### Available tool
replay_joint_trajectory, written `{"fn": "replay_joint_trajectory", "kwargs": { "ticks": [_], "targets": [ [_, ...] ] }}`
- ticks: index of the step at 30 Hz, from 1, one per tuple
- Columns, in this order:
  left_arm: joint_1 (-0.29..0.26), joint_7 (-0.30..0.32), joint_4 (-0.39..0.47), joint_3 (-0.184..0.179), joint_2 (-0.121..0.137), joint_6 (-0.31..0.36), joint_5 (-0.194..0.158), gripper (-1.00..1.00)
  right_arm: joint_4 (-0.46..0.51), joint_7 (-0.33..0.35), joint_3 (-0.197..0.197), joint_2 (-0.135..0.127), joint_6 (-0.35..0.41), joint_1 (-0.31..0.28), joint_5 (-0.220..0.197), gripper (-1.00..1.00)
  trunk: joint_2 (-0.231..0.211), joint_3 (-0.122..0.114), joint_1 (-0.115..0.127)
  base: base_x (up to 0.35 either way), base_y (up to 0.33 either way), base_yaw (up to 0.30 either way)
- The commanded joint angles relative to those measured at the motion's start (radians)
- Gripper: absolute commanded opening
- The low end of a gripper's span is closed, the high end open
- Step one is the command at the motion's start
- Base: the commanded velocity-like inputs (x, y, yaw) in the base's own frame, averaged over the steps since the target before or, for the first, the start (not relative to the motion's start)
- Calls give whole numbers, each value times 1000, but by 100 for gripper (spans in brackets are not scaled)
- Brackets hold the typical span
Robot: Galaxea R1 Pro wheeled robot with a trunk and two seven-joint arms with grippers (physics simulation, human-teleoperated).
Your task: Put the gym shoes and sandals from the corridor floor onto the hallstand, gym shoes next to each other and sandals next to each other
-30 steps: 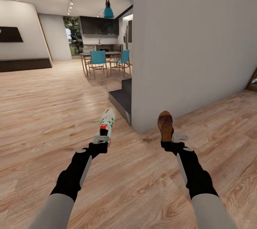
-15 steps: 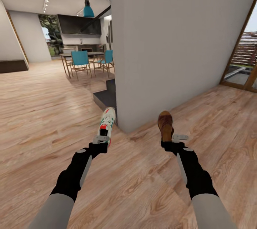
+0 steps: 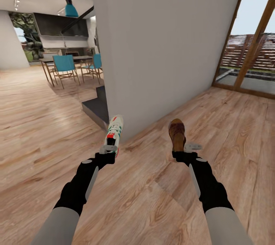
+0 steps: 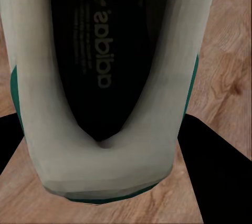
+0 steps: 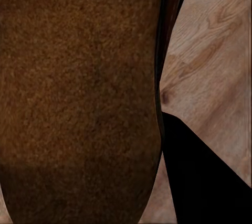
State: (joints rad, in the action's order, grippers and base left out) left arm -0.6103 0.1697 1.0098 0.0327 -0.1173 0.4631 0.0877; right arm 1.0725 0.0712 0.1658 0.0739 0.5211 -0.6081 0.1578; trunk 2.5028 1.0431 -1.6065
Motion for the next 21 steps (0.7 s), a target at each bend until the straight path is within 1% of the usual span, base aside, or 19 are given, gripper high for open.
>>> {"fn": "replay_joint_trajectory", "kwargs": {
  "ticks": [1, 21],
  "targets": [
    [0, 7, 2, 3, -1, 5, 9, -100, 1, 6, 3, 1, 5, -1, 8, -100, 0, 1, 0, 0, 0, -289],
    [0, 8, 2, 4, -1, 5, 9, -100, 1, 6, 3, 1, 5, -1, 8, -100, 0, 1, 0, 0, 0, -289]
  ]
}}
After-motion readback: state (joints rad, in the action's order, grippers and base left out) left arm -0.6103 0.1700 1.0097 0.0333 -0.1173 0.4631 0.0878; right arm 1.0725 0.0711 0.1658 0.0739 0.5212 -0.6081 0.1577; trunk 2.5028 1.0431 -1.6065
